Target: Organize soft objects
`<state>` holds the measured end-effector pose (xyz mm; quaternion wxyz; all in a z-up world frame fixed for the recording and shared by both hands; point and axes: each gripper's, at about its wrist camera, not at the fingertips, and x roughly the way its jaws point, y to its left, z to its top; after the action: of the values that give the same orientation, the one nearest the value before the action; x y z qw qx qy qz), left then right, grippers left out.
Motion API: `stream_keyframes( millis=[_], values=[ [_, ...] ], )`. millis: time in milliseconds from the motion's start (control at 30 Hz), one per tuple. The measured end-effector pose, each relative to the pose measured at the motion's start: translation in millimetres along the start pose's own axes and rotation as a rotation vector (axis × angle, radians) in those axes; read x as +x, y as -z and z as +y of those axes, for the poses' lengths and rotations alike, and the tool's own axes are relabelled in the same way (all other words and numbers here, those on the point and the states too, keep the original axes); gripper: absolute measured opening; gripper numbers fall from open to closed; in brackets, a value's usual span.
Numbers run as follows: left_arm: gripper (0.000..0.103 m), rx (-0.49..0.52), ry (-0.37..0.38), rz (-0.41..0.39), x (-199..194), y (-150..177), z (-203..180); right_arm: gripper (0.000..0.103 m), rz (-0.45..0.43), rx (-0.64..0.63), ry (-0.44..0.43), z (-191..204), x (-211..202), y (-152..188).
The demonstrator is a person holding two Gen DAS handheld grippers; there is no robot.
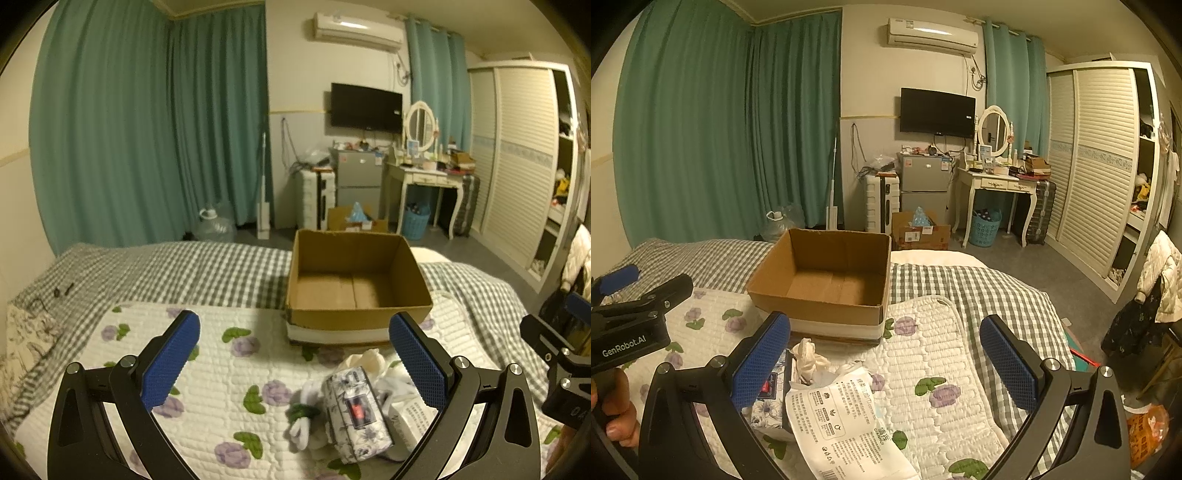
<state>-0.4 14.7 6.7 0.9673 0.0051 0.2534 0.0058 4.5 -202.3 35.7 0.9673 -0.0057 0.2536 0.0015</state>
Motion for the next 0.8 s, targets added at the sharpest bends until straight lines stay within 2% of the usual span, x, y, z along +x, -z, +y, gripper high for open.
stream_keyframes(
  millis=[200, 367, 600, 800],
  values=[
    [0.103, -0.040, 0.003, 0.003, 7.5, 2.8, 11.9, 0.103, 0.009, 0.009, -0.009, -1.0, 3.1, 2.3],
    [0.103, -0.019, -0.035, 0.010, 13.9, 9.9, 14.5, 0.103, 0.033, -0.007, -0.016, -0.6, 7.5, 6.7],
    [0.103, -0.011, -0.028, 0.107, 42.3, 26.9, 18.5, 0.103, 0.107, -0.055, -0.025, 2.0, 22.7, 16.6],
    [0.103, 0.022, -0.041, 0.195, 63.3, 45.6, 16.4, 0.103, 0.237, -0.131, -0.068, 7.0, 46.7, 32.7]
  ],
)
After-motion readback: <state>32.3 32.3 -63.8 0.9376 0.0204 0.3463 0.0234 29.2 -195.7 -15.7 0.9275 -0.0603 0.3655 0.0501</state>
